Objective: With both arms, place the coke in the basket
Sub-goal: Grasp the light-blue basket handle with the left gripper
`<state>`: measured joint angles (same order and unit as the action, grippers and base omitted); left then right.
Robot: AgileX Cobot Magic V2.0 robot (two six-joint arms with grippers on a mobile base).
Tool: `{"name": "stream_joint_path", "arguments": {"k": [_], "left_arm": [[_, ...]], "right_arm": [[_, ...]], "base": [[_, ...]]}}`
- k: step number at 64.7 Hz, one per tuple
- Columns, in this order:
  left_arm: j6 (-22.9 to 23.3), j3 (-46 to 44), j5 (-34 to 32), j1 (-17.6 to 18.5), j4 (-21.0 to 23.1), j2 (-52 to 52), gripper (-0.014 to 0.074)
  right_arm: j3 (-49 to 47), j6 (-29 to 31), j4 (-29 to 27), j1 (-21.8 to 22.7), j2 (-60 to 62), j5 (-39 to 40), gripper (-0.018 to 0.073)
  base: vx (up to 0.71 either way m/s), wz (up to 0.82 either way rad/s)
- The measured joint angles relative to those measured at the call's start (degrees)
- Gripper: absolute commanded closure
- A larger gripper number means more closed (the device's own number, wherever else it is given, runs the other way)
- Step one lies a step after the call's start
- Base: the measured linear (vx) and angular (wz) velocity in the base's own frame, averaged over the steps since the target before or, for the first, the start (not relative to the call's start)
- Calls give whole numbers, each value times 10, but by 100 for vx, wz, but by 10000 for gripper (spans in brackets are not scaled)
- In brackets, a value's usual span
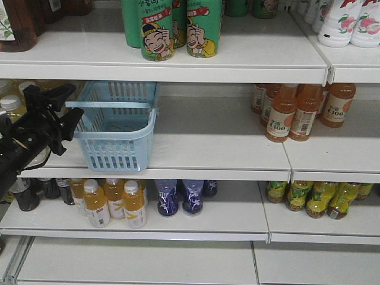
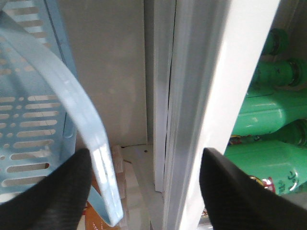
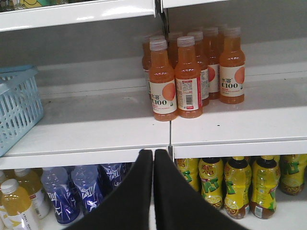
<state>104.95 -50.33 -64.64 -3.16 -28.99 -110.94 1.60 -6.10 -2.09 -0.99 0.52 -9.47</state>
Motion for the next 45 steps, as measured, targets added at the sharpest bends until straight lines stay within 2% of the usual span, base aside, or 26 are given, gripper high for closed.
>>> {"name": "stream_joint_path", "arguments": {"k": [15,32,41,45], "left_arm": [[12,-49,50,15,1,-27,125],[14,-115,64,32,18,-73,150],[14,-122,64,32,21,-81,288],[14,-122,65,32,18,-81,397]], "right_arm": [[0,0,0,0,0,0,564],[0,0,0,0,0,0,564],[0,0,0,0,0,0,564],[0,0,0,0,0,0,564]], "base": [[0,0],[0,0],[0,0],[0,0]]}}
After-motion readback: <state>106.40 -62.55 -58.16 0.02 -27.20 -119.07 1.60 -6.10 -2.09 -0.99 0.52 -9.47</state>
